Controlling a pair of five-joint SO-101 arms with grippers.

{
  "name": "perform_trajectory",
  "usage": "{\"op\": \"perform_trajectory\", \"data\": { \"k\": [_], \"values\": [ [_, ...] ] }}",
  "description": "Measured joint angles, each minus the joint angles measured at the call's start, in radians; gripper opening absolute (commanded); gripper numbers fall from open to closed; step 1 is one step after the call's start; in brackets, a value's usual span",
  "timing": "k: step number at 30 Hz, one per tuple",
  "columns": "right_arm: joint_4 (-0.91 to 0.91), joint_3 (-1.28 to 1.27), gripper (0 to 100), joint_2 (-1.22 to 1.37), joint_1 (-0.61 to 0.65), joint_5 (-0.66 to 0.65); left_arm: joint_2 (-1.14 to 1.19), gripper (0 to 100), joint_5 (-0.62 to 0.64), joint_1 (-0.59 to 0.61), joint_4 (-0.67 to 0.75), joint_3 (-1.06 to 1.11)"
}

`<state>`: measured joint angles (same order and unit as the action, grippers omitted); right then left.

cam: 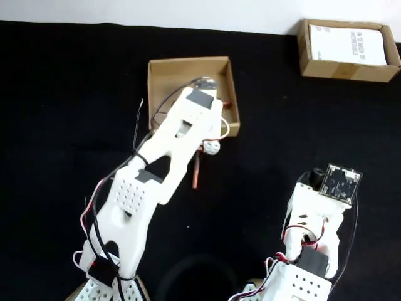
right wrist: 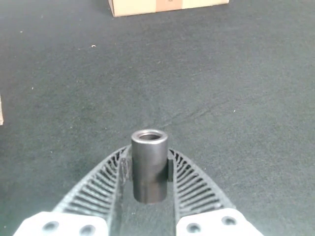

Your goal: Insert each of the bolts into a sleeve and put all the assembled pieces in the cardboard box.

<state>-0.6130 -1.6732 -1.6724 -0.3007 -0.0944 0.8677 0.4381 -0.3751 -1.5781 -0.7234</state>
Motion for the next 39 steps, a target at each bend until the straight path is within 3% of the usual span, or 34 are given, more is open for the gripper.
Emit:
{"op": "perform_trajectory", "data": {
  "k": [4, 7, 11, 15, 18, 23, 30, 33, 39],
  "values": [
    [-0.040, 0.012, 0.7, -0.003, 0.038, 0.066, 0.002, 1, 0.000, -0.034, -0.163, -0.204],
    [-0.169, 0.095, 0.7, -0.003, 0.115, 0.190, -0.025, 1, 0.000, -0.041, -0.181, -0.342],
    [-0.293, 0.215, 0.7, -0.006, 0.296, 0.239, -0.149, 1, -0.002, -0.060, -0.189, -0.468],
    [-0.350, 0.218, 0.7, -0.006, 0.454, 0.166, -0.336, 1, -0.012, -0.103, -0.199, -0.489],
    [-0.376, 0.218, 0.7, -0.006, 0.525, 0.061, -0.497, 1, -0.110, -0.130, -0.199, -0.448],
    [-0.376, 0.218, 0.7, -0.006, 0.549, 0.028, -0.812, 1, -0.262, -0.141, -0.201, -0.201],
    [-0.325, 0.212, 0.7, -0.008, 0.549, 0.025, -1.206, 1, -0.285, -0.172, -0.153, 0.325],
    [-0.239, 0.195, 0.7, -0.009, 0.549, 0.025, -1.300, 1, -0.284, -0.170, -0.009, 0.548],
    [-0.155, 0.183, 0.7, -0.009, 0.617, 0.025, -1.439, 1, -0.284, -0.180, 0.423, 0.928]
  ]
}}
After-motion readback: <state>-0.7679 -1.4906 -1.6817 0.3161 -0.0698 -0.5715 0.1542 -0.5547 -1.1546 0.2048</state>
